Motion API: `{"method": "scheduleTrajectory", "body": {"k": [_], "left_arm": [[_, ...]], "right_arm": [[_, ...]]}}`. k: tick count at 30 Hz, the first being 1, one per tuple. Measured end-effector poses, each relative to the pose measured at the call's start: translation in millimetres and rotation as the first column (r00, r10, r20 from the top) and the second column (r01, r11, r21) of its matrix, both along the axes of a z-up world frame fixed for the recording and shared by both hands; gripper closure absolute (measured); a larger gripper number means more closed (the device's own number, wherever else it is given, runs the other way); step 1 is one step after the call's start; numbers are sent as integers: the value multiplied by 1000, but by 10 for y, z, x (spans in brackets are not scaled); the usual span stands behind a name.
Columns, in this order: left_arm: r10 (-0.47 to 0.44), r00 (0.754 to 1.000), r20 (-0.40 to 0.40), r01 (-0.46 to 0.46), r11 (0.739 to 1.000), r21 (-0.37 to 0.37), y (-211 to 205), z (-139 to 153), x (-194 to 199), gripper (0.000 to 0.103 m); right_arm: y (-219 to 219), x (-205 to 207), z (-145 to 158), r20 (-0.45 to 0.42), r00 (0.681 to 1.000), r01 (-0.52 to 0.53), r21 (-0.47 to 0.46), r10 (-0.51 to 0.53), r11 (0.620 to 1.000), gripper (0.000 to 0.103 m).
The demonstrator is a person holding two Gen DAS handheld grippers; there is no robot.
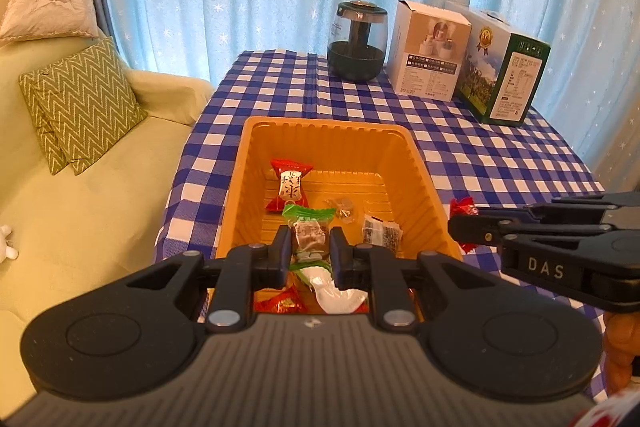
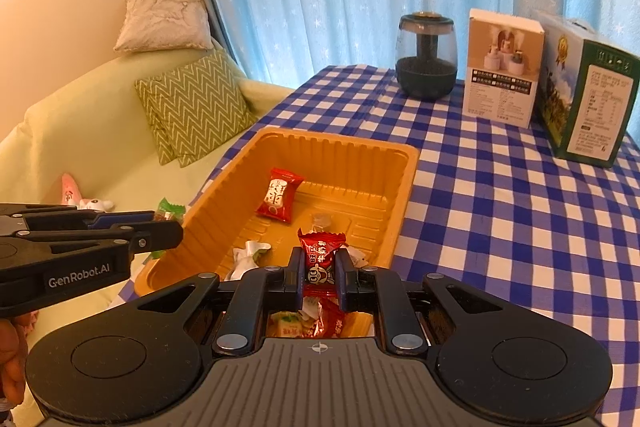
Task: Organize snacks
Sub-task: 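Carry the green candy and red candy in both tools over the orange tray, then open the left tool to drop the green candy while the right tool releases the red candy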
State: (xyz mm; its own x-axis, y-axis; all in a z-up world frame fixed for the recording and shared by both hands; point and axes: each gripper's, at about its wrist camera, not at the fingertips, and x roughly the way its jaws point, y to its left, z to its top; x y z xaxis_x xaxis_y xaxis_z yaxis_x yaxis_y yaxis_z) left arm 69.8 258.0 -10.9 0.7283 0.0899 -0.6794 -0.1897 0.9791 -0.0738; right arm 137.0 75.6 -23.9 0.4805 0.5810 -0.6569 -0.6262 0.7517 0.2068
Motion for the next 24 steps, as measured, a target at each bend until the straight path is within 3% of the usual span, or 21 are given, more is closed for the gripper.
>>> {"method": "scheduleTrajectory", "body": {"k": [18,21,24], "left_arm": [[-60,998,-26,60,998,11,152,-234,490,85],[-62,998,-27,63,997,35,159,-265,521,73],[-47,999,-22,47,999,26,202,-266,490,73]], "right_arm": [[166,351,-159,-34,999,13,-7,-13,1000,87],[159,362,-174,-41,999,14,-5,-15,1000,87],[149,366,-186,-46,999,17,-3,-17,1000,87]]}}
